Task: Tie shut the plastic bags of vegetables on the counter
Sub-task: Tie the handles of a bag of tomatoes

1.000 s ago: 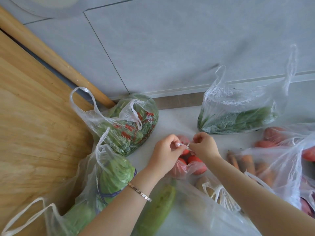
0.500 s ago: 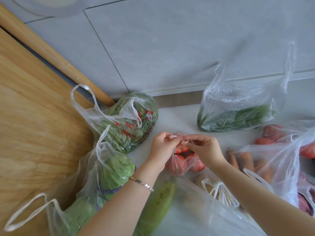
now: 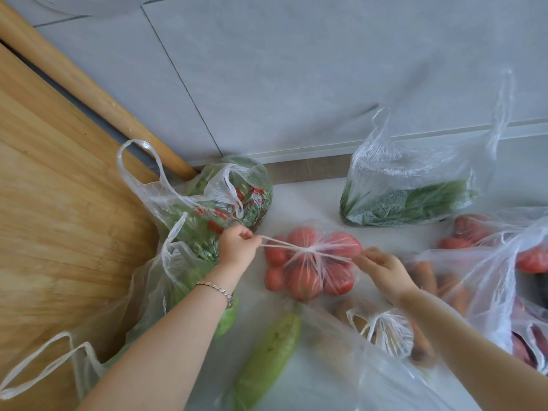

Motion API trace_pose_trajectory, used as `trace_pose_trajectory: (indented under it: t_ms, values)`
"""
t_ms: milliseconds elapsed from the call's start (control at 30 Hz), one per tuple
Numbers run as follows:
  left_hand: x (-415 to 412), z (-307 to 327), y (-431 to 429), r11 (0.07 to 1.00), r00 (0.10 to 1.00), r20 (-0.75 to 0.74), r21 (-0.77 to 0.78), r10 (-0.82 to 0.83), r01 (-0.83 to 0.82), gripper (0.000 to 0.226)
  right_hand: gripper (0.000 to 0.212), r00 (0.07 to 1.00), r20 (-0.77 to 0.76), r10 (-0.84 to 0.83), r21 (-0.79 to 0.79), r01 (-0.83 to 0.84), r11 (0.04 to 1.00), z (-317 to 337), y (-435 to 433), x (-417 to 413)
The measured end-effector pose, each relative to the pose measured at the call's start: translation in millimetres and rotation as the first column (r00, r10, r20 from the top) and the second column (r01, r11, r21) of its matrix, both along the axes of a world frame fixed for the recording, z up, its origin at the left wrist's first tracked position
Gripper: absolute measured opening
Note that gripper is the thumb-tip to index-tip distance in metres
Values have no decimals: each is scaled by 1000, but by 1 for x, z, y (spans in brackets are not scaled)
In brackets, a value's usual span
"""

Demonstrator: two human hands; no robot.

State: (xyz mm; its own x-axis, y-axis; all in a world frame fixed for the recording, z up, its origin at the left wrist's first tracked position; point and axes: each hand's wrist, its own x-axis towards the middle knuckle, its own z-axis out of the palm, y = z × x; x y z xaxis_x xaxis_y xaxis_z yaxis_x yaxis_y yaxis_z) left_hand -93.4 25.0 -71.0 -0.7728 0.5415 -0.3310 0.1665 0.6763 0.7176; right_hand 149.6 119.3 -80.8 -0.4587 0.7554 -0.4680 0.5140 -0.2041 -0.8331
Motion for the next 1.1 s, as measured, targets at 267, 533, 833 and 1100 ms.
trace_pose_trajectory:
  t_ms: [267, 533, 833, 1100]
  values:
    - [0, -7, 8, 985, 974, 158, -79, 166, -155, 22, 27, 964, 43, -264, -234, 266, 935, -18, 4, 15]
    - [21, 38, 17, 887, 492, 865, 301, -99, -350, 33, 19, 813, -514, -273, -331, 105, 938, 28, 10, -49]
    - [52, 21, 41, 926, 842, 402, 263, -360, 270, 12, 18, 897, -365, -249, 12, 272, 962, 27, 20, -82]
    - [55, 15, 43, 953, 905, 326, 216, -274, 210, 29, 21, 976, -192, -100, 102, 121, 987, -2, -12, -70]
